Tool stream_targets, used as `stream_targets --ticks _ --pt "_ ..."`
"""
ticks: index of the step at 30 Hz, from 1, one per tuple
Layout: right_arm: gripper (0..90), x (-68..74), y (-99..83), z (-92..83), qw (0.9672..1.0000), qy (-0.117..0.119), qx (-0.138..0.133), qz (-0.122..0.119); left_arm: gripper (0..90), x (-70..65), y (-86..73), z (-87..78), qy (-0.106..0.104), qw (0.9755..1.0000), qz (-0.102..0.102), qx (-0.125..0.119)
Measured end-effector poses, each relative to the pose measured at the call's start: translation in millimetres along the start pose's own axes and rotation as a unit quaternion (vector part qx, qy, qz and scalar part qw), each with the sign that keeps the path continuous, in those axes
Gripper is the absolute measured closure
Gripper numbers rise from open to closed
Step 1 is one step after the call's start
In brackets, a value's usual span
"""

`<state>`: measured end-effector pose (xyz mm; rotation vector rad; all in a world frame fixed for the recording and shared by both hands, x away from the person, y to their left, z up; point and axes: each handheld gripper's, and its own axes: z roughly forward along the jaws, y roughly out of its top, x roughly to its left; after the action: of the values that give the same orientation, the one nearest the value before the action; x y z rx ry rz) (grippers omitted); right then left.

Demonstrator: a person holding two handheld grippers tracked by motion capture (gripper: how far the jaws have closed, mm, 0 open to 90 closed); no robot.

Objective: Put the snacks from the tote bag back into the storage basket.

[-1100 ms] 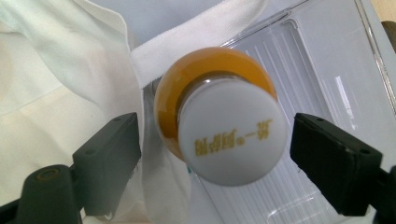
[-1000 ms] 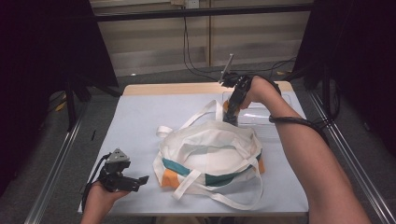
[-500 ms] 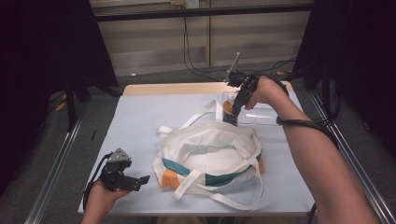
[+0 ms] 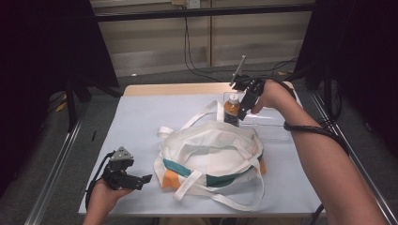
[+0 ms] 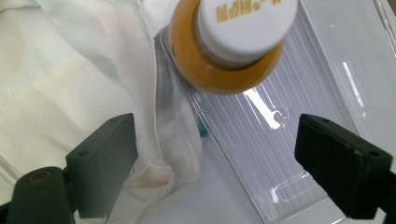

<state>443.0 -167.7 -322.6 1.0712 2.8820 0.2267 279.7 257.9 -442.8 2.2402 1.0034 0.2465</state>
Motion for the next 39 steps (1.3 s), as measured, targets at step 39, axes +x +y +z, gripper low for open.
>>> stream_targets --ticks 39 --pt "12.6 23.4 -37.4 -12.9 0.9999 0.007 -0.009 -0.010 5.8 -6.1 3.4 -4.2 -0.004 1.0000 0.006 0.004"
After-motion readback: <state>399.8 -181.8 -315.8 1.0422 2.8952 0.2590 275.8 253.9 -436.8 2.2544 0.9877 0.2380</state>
